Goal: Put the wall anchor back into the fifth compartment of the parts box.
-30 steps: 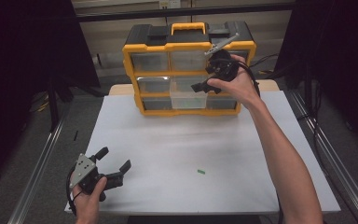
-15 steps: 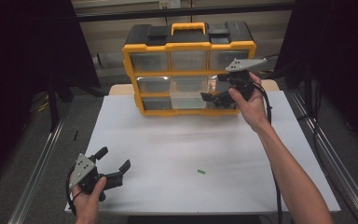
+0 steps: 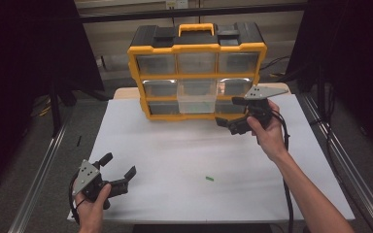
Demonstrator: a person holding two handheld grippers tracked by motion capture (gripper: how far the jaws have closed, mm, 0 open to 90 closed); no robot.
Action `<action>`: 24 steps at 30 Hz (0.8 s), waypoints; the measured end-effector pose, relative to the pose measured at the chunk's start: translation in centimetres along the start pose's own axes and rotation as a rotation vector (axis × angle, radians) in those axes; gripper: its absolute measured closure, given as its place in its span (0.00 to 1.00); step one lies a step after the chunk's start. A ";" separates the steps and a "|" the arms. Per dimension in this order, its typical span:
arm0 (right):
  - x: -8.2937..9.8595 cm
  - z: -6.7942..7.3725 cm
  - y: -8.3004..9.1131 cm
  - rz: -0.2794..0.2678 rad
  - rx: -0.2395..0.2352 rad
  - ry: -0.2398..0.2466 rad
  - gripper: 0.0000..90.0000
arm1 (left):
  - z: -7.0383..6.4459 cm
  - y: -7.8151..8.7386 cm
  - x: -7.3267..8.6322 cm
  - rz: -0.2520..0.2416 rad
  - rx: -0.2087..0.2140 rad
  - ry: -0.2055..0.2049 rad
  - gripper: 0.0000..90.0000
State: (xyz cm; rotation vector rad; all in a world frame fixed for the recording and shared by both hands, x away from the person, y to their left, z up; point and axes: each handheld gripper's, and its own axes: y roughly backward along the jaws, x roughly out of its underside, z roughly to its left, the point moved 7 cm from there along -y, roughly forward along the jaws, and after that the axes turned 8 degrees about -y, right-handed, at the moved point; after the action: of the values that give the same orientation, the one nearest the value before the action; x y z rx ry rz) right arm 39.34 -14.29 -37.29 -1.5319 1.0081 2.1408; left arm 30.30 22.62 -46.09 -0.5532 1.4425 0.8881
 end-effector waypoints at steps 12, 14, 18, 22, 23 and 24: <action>4.9 2.2 -0.4 0.080 -0.120 -0.021 0.02 | 0.0 0.0 0.0 0.006 -0.006 -0.004 0.03; 5.7 2.9 -0.7 0.125 -0.174 -0.026 0.02 | 0.0 0.0 0.1 0.000 0.000 0.006 0.03; 7.5 4.0 -1.3 0.211 -0.200 0.007 0.02 | 0.0 0.0 0.1 0.000 0.002 0.007 0.03; 8.8 4.6 -1.7 0.295 -0.218 0.032 0.08 | 0.0 0.0 0.0 0.004 -0.004 -0.003 0.03; 9.1 4.8 -1.8 0.322 -0.225 0.038 0.08 | 0.0 0.0 0.1 0.005 -0.002 -0.003 0.03; 9.5 4.9 -2.0 0.350 -0.226 0.037 0.10 | 0.0 0.0 0.1 0.006 -0.002 -0.003 0.03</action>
State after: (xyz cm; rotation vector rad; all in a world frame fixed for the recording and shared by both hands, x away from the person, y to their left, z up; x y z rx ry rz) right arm 33.62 -10.76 -45.82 -1.5956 1.1521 2.5497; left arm 30.26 22.62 -46.14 -0.5490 1.4411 0.8944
